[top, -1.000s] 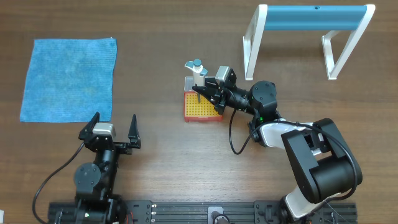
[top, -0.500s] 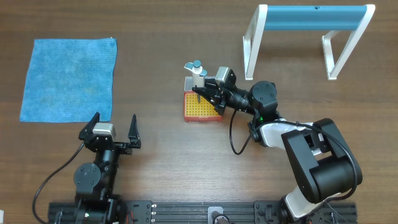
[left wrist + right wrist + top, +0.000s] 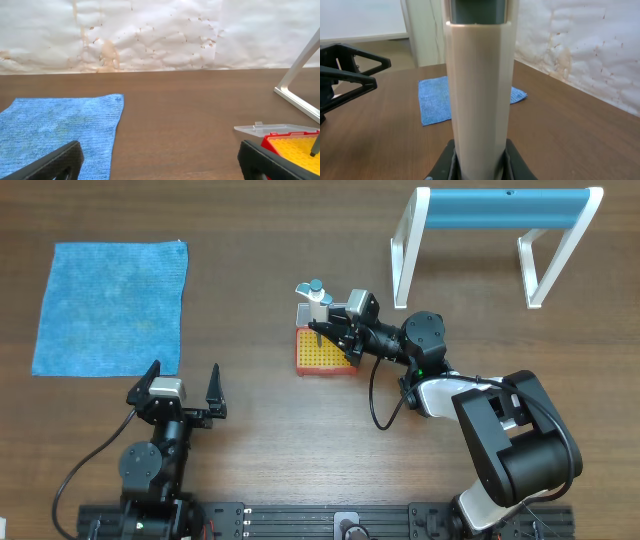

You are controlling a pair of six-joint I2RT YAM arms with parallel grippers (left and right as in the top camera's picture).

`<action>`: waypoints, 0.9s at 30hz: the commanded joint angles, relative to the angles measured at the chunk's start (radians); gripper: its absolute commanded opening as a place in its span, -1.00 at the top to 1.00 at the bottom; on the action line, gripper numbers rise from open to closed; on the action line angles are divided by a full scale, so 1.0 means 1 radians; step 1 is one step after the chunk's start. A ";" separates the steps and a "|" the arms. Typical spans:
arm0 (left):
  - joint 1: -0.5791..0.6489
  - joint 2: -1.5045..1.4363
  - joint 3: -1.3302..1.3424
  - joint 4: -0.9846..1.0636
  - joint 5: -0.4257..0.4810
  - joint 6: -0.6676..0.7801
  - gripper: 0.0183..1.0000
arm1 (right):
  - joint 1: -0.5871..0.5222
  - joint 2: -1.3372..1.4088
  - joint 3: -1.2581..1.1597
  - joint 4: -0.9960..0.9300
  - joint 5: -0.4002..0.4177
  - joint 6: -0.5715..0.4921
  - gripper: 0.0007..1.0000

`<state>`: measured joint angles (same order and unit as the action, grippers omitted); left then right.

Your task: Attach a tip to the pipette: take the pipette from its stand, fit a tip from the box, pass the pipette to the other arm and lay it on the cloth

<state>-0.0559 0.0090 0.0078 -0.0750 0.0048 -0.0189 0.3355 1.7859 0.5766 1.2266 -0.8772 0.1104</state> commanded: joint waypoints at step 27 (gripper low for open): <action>-0.003 -0.005 -0.002 -0.007 0.006 0.020 -1.00 | 0.024 -0.001 -0.007 -0.097 0.028 -0.090 0.85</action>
<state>-0.0559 0.0090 0.0078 -0.0750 0.0048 -0.0189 0.3557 1.7733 0.5800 1.1584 -0.8551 0.0391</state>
